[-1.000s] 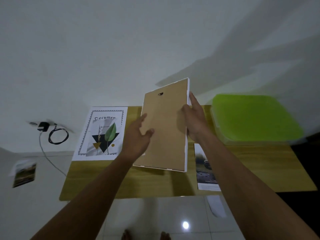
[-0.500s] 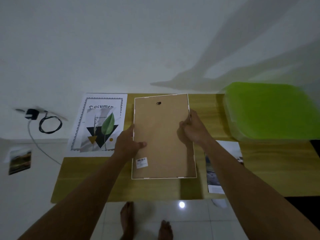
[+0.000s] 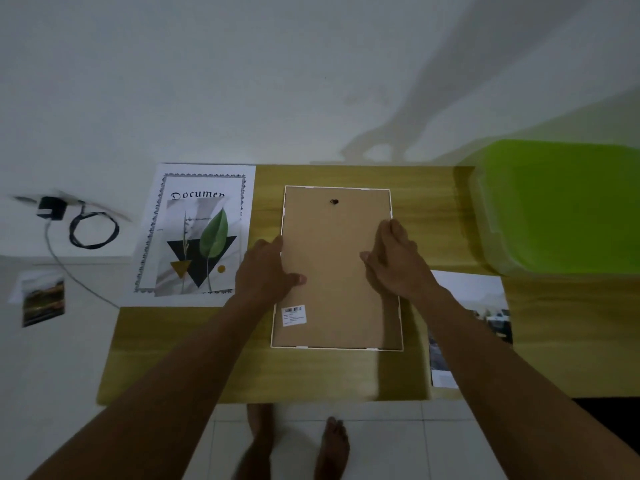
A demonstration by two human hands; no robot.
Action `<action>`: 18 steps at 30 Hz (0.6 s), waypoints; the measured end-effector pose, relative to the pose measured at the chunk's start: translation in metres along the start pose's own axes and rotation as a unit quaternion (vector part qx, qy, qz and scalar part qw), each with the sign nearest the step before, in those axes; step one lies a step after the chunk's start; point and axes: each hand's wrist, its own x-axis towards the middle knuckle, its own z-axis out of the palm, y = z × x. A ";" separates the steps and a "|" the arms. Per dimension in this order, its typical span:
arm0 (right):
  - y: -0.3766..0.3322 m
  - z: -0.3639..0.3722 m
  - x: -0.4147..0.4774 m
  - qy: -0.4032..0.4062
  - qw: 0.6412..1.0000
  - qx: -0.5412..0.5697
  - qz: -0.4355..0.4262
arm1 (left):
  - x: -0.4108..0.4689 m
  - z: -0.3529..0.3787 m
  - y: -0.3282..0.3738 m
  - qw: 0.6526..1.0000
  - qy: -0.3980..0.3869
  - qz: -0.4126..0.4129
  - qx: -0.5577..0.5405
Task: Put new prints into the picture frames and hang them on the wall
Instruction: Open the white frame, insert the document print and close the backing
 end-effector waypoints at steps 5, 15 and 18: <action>0.008 -0.006 -0.001 -0.027 0.998 -0.052 -0.024 | 0.007 -0.007 0.000 0.994 -0.004 0.041 0.102; 0.003 -0.015 0.019 0.003 0.999 -0.047 -0.020 | 0.027 -0.024 -0.007 0.990 -0.094 0.079 0.070; -0.012 -0.013 0.043 0.053 0.994 -0.071 -0.057 | 0.034 -0.030 -0.006 0.984 -0.127 0.082 0.089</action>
